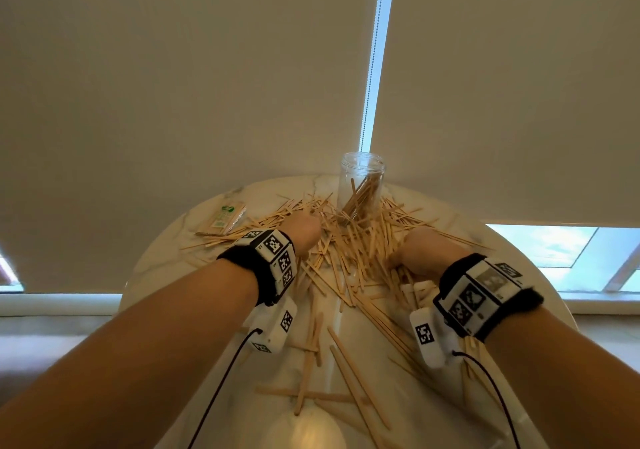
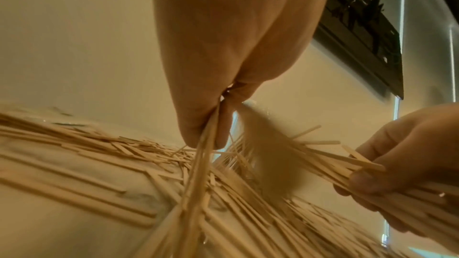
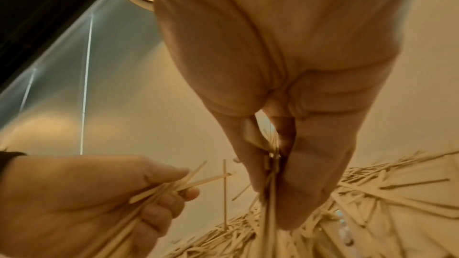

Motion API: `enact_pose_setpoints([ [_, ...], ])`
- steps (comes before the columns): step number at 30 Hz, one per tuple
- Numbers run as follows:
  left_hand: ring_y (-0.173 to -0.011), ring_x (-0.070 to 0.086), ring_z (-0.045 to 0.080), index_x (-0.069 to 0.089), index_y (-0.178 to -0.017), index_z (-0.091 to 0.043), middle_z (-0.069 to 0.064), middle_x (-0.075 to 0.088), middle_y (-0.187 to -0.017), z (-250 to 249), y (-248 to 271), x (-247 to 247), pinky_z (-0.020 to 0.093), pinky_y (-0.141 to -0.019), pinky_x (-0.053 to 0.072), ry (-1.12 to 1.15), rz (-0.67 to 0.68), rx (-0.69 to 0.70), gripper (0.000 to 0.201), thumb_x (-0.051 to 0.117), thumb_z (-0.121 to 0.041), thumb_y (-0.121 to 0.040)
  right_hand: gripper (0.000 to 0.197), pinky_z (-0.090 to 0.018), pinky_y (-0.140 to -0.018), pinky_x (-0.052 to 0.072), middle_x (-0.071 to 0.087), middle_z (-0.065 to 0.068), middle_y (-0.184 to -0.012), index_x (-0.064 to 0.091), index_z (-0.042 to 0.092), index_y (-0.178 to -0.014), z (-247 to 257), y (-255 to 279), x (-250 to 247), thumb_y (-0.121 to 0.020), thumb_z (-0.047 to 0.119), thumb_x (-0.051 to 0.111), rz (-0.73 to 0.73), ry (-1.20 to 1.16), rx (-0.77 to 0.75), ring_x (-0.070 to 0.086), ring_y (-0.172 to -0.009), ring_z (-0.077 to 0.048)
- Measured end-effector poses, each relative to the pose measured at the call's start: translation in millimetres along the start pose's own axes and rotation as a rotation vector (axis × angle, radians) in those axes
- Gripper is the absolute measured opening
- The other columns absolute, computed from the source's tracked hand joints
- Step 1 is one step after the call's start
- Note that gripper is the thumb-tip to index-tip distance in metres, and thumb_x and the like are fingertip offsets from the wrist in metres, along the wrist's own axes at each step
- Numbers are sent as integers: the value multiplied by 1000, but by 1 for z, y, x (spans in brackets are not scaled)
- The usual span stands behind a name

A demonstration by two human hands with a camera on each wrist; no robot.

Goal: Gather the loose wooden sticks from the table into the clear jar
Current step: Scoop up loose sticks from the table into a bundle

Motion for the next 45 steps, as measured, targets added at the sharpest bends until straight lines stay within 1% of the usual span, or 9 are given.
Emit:
enact_pose_setpoints([
  [4, -76, 55, 24, 50, -130, 0, 20, 64, -96, 2, -4, 15, 37, -78, 51, 202, 13, -28, 65, 35, -56, -101, 16, -44, -81, 61, 76, -16, -89, 71, 1, -86, 10, 8, 10, -93, 15, 68, -16, -111, -87, 75, -85, -29],
  [9, -88, 68, 31, 64, -102, -8, 15, 69, -94, -11, 5, 28, 46, -92, 52, 290, 147, 55, 108, 38, -103, -55, 14, -33, -66, 63, 76, -10, -79, 74, 7, -87, 25, 14, 25, -93, 9, 62, -19, -255, -235, 74, -70, -21],
  [12, -69, 61, 27, 69, -91, -7, 10, 65, -76, -14, 6, 32, 36, -70, 52, 392, 202, 82, 89, 63, -90, -59, 13, -39, -70, 64, 75, -8, -80, 72, 10, -90, 37, 14, 34, -91, 9, 58, -17, -194, -349, 75, -72, -21],
  [18, -78, 67, 26, 61, -108, -7, 9, 70, -89, -10, -2, 28, 45, -82, 56, 444, -4, 89, 34, 59, -31, -82, 13, -28, -63, 62, 74, -6, -79, 70, 8, -92, 52, 6, 45, -94, 14, 59, -46, -26, -414, 74, -69, -17],
  [28, -61, 55, 16, 47, -103, -20, 5, 53, -81, -5, -11, 11, 38, -63, 55, 675, -118, 133, 11, 43, -31, -104, 6, -39, -81, 61, 76, 1, -78, 74, 16, -88, 46, 4, 53, -87, 22, 76, 44, -27, -471, 74, -74, -15],
  [33, -46, 38, 7, 50, -101, -19, -3, 43, -66, -1, -11, 5, 24, -43, 37, 814, -98, 206, 18, 45, -37, -104, 15, -22, -67, 58, 75, 6, -75, 78, 19, -92, 43, 4, 31, -93, 30, 69, -40, -124, -471, 71, -69, -8],
  [37, -56, 48, 8, 52, -104, -18, 2, 57, -82, -2, -4, 8, 23, -45, 41, 814, 12, 218, 19, 46, -36, -104, 23, -17, -53, 35, 62, 11, -61, 79, 23, -99, 45, -3, 8, -95, 40, 64, -232, -210, -467, 47, -39, 5],
  [42, -104, 68, 25, 55, -128, -15, 4, 68, -122, -8, 8, 20, 41, -74, 60, 783, 197, 225, 35, 48, -39, -103, 14, -37, -71, 61, 73, -4, -77, 76, 15, -89, 54, -16, 2, -93, 25, 68, -207, -399, -479, 69, -69, -14],
  [45, -76, 70, 21, 53, -126, -16, 9, 72, -100, -11, 14, 25, 45, -78, 56, 826, 276, 221, 29, 43, -34, -105, 7, -36, -75, 63, 76, -9, -86, 72, 11, -93, 58, -17, 2, -93, 17, 69, -145, -472, -472, 76, -75, -20],
])
Point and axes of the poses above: each hand's wrist, its own y-axis away from the middle knuckle, its own x-axis out of the palm, z = x × y, the point moved 3 cm from there along -y, towards the middle knuckle
